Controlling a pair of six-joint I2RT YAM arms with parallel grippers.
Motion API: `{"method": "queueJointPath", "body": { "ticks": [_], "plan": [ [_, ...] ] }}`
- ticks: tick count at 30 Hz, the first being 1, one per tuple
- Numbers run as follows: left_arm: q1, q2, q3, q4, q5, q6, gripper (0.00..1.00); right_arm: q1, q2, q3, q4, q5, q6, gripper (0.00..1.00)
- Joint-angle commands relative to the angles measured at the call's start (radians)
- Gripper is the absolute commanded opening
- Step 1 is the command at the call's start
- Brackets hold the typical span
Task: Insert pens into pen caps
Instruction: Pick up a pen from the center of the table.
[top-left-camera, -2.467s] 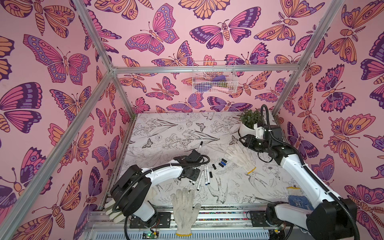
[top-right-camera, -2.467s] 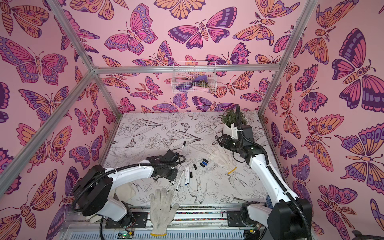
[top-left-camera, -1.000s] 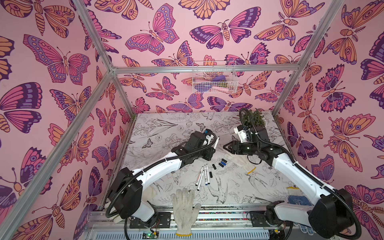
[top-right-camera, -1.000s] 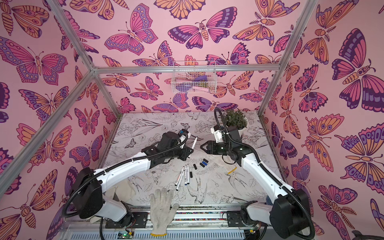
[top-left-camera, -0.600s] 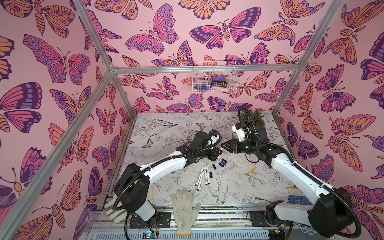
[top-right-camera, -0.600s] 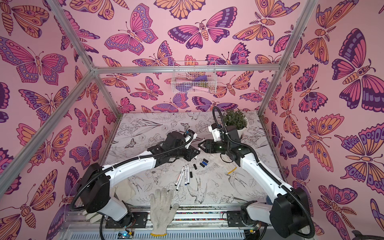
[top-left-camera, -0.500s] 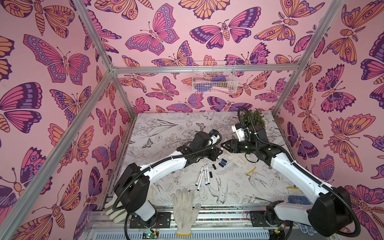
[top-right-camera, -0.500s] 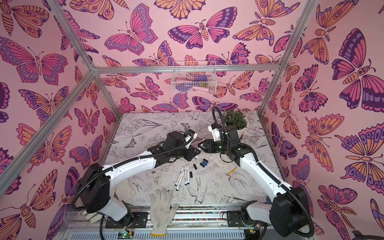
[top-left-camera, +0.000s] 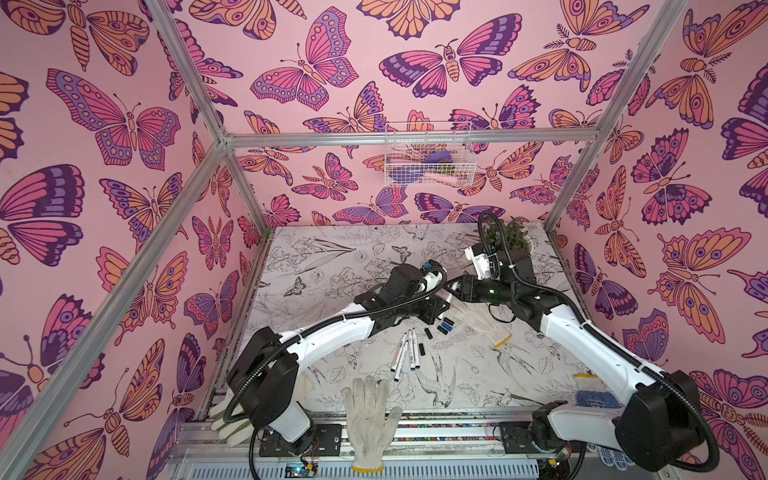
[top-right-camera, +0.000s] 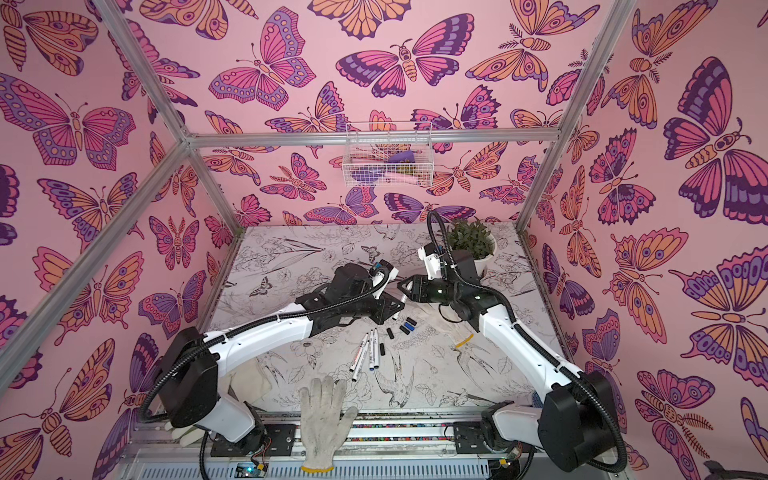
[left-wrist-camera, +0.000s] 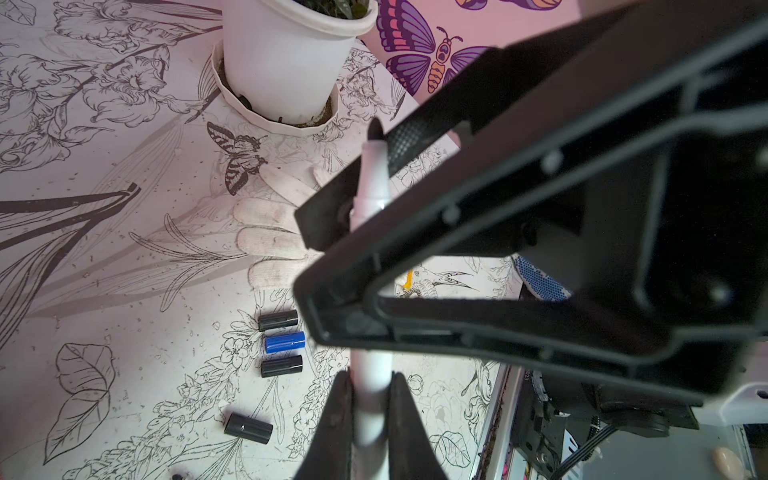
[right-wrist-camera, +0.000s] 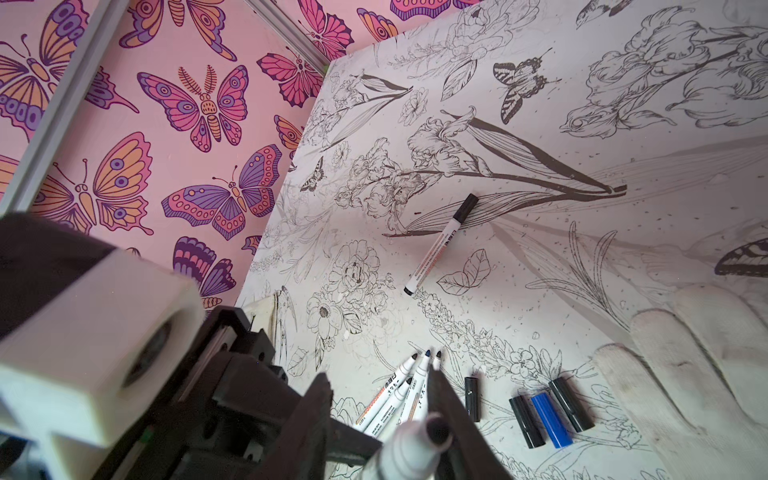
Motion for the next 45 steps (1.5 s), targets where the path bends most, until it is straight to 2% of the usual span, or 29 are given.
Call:
{"method": "queueJointPath", "body": {
  "ticks": [1,10,12,14,18,21,23,26,29,32,38,45],
  "plan": [
    [-0.005,-0.034,-0.012,0.036,-0.011,0.012,0.00,0.008,0.011,-0.013,0.030,0.002,0.003,0.39],
    [-0.014,-0.037,-0.010,0.082,-0.046,0.009,0.00,0.009,0.007,-0.015,0.023,0.011,0.002,0.41],
    [-0.016,-0.042,-0.012,0.085,-0.048,0.010,0.00,0.008,0.001,-0.018,0.019,0.024,0.001,0.39],
    [-0.017,-0.044,-0.013,0.086,-0.048,0.012,0.00,0.009,-0.003,-0.020,0.020,0.031,0.005,0.32],
    [-0.019,-0.046,-0.015,0.085,-0.060,0.012,0.00,0.008,-0.004,-0.020,0.033,0.019,0.012,0.09],
    [-0.021,-0.038,-0.013,0.083,-0.065,0.010,0.00,0.007,-0.014,-0.020,0.039,0.021,0.025,0.00],
    [-0.021,-0.037,-0.016,0.084,-0.079,0.008,0.08,0.008,-0.022,-0.020,0.048,0.023,0.036,0.00],
    [-0.021,-0.034,-0.021,0.085,-0.099,0.004,0.35,0.006,-0.037,-0.013,0.048,0.023,0.043,0.00],
    [-0.021,-0.021,-0.023,0.085,-0.104,0.003,0.44,0.001,-0.056,-0.013,0.055,0.028,0.042,0.00],
    [-0.020,-0.010,-0.021,0.085,-0.101,0.002,0.44,-0.007,-0.068,-0.014,0.059,0.027,0.039,0.00],
    [-0.021,0.013,0.000,0.089,-0.079,0.010,0.36,-0.013,-0.069,-0.021,0.066,0.007,0.044,0.00],
    [-0.025,0.054,0.040,0.089,-0.059,0.015,0.34,-0.012,-0.061,-0.025,0.090,-0.017,0.053,0.00]
  ]
}}
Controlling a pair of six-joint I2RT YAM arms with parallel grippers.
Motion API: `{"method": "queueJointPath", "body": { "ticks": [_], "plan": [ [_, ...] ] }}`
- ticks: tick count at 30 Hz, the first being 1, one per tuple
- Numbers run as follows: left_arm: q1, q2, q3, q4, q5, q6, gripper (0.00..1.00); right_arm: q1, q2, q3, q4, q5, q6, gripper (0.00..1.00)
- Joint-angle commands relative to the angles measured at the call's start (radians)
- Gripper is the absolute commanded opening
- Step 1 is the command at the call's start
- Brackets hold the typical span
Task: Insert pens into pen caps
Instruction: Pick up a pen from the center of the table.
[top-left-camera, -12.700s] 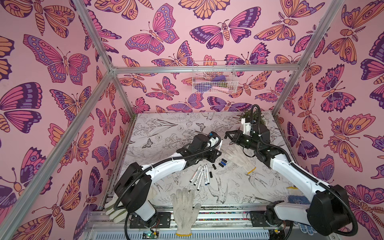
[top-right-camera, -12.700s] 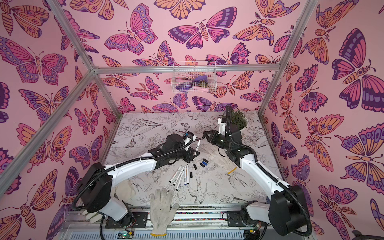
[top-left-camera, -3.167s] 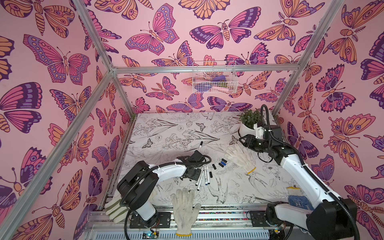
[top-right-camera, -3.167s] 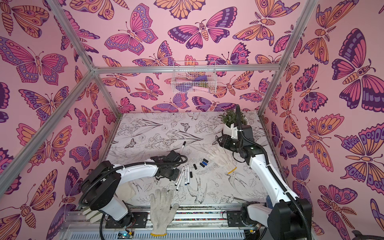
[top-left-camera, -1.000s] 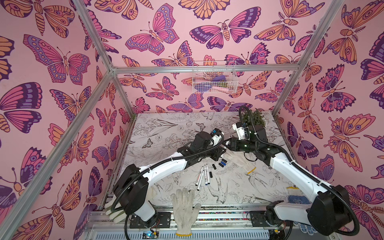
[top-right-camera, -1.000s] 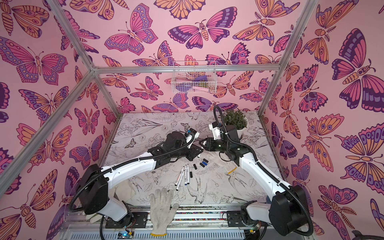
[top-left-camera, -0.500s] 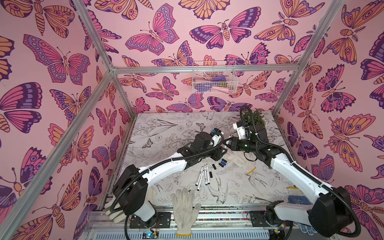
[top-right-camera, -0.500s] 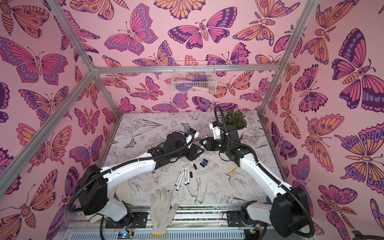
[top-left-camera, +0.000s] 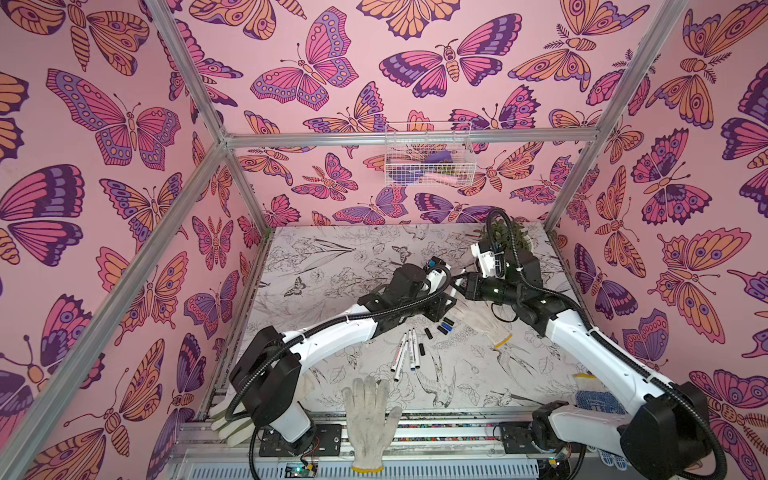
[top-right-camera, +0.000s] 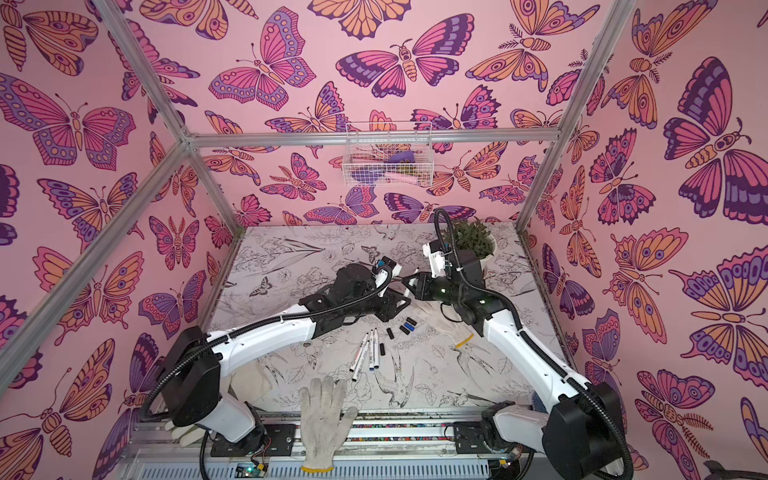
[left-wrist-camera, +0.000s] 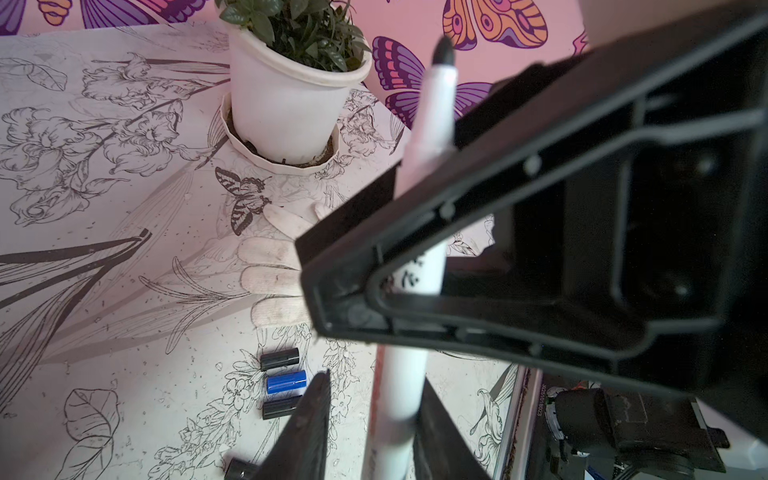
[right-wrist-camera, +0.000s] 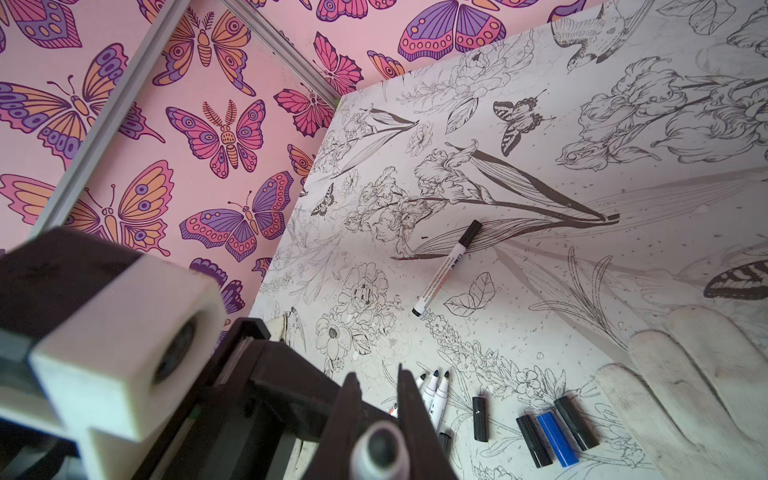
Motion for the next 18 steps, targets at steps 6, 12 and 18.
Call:
{"method": "queueJointPath", "body": {
  "ticks": [6,12,18],
  "plan": [
    [-0.002,0.041,0.035,0.007,0.001,0.015,0.36,-0.003,-0.005,0.000,0.038,-0.036,0.012,0.00],
    [-0.002,0.043,0.040,0.019,0.004,0.015,0.19,-0.003,-0.003,-0.006,0.035,-0.031,0.011,0.00],
    [0.000,0.017,0.018,0.030,-0.041,0.009,0.00,-0.006,-0.016,-0.002,-0.006,0.013,-0.010,0.02]
  ]
}}
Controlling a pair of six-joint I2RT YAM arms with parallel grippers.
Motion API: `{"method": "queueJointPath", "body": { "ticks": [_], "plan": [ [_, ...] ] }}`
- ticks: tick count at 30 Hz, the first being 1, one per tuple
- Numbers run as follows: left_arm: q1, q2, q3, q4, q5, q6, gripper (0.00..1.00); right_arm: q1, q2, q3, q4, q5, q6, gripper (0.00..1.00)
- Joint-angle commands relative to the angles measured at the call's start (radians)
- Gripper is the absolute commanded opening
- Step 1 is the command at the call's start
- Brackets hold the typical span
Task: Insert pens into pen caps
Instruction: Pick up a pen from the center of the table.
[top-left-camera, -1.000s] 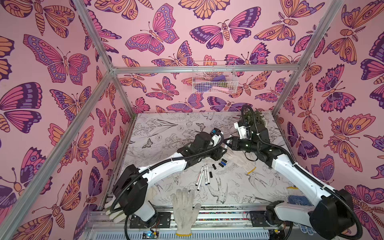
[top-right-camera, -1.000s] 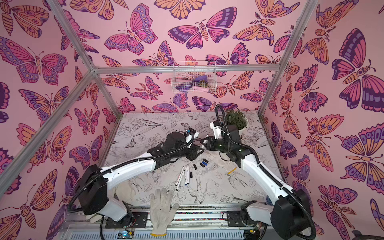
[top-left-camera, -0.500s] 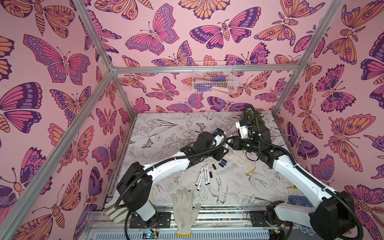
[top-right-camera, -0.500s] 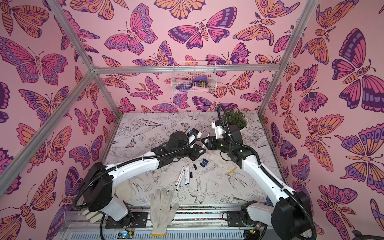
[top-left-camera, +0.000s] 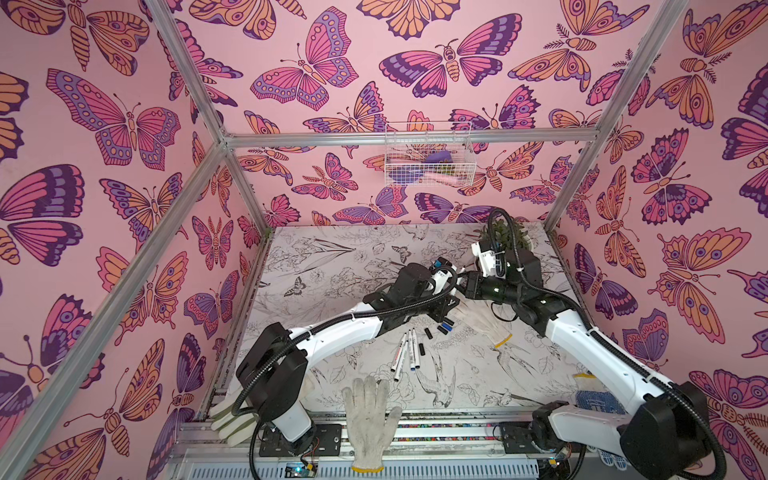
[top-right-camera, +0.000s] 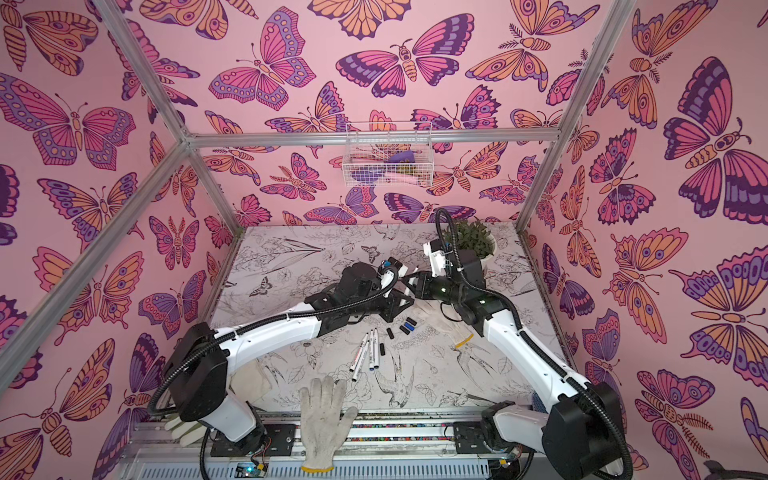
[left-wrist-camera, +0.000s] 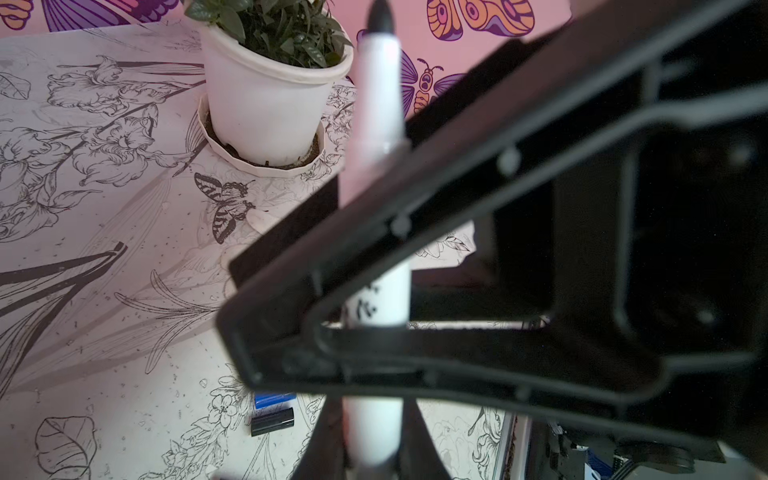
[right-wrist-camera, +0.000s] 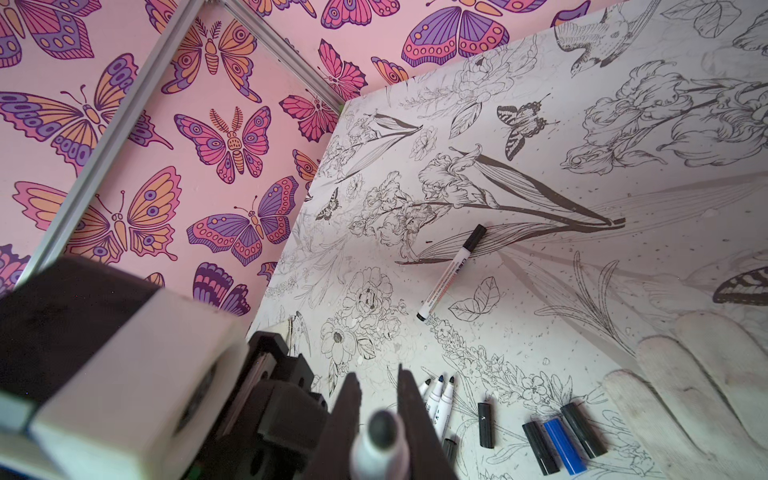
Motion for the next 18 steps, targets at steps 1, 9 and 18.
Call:
{"method": "queueJointPath", "body": {
  "ticks": [1,9,18],
  "plan": [
    [0.016,-0.020,-0.021,0.027,-0.071,-0.026,0.00,-0.005,-0.024,0.004,-0.037,0.026,-0.034,0.14],
    [0.120,-0.089,-0.194,0.033,-0.117,-0.187,0.00,-0.005,-0.181,-0.032,-0.138,0.254,-0.097,0.57],
    [0.165,-0.213,-0.322,0.000,-0.301,-0.208,0.00,0.174,-0.005,-0.002,-0.407,0.362,-0.285,0.52]
  ]
}}
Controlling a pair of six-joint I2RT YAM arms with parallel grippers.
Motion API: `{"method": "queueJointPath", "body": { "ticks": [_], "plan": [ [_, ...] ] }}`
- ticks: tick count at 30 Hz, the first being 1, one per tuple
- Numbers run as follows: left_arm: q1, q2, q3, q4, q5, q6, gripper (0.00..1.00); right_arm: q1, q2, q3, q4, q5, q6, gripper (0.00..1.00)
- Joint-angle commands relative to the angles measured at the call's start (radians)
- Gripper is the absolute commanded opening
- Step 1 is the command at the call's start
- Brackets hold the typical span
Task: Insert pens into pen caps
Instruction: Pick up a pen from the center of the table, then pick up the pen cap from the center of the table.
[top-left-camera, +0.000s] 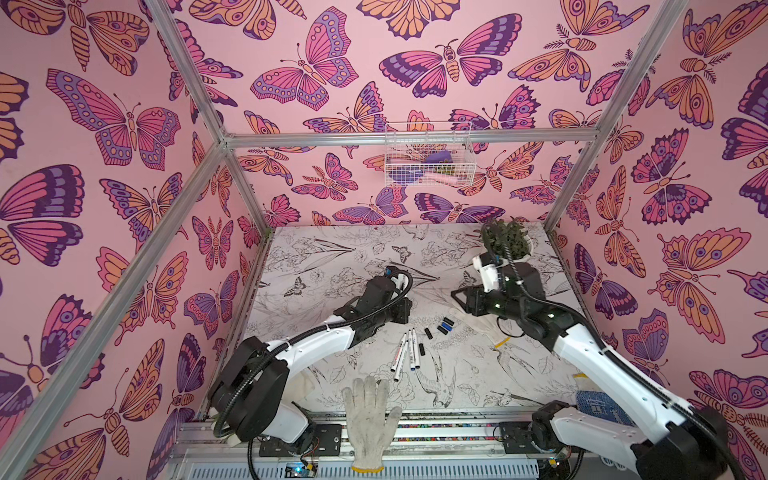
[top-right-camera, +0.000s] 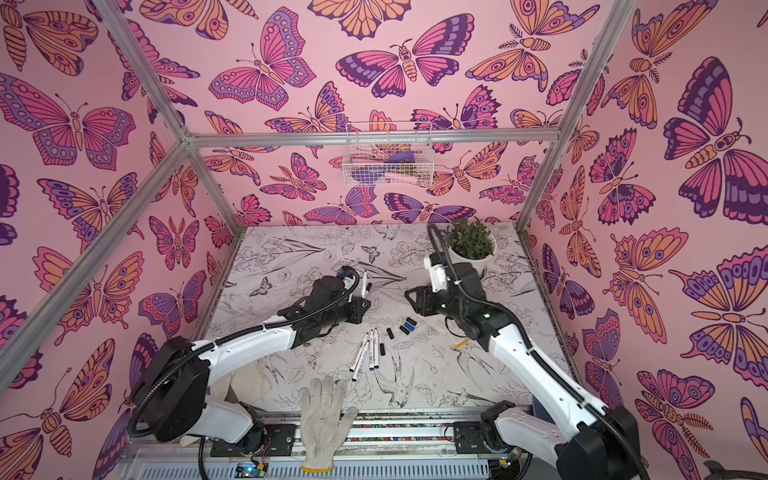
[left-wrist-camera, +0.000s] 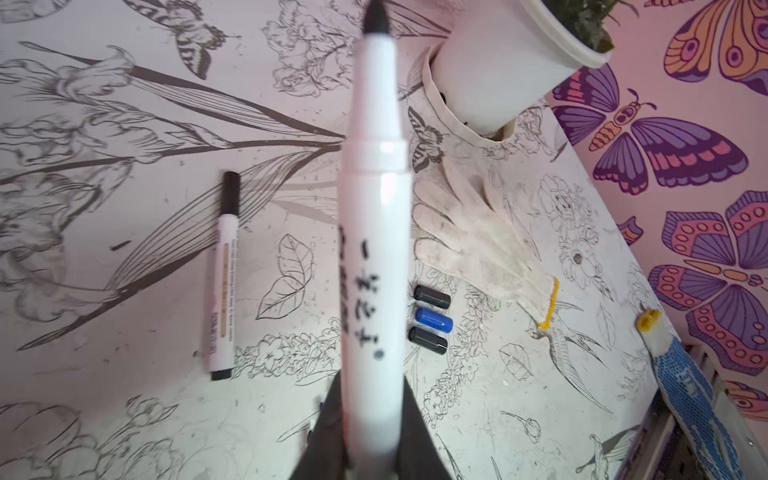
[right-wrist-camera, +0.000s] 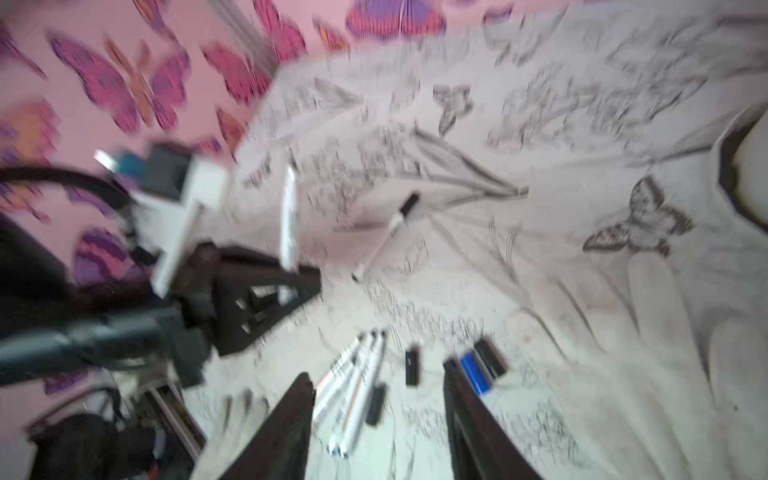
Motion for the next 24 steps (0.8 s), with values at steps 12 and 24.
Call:
{"method": "queueJointPath", "body": {
  "ticks": [12,24],
  "plan": [
    [0.003,-0.035,-0.002,-0.003,-0.037,-0.015,0.00,0.045,0.439,0.200,-0.325,0.285,-0.107,0.45],
    [0.003,-0.049,-0.011,-0.016,-0.041,-0.019,0.00,0.045,0.622,0.271,-0.281,0.265,-0.132,0.38]
  ]
}}
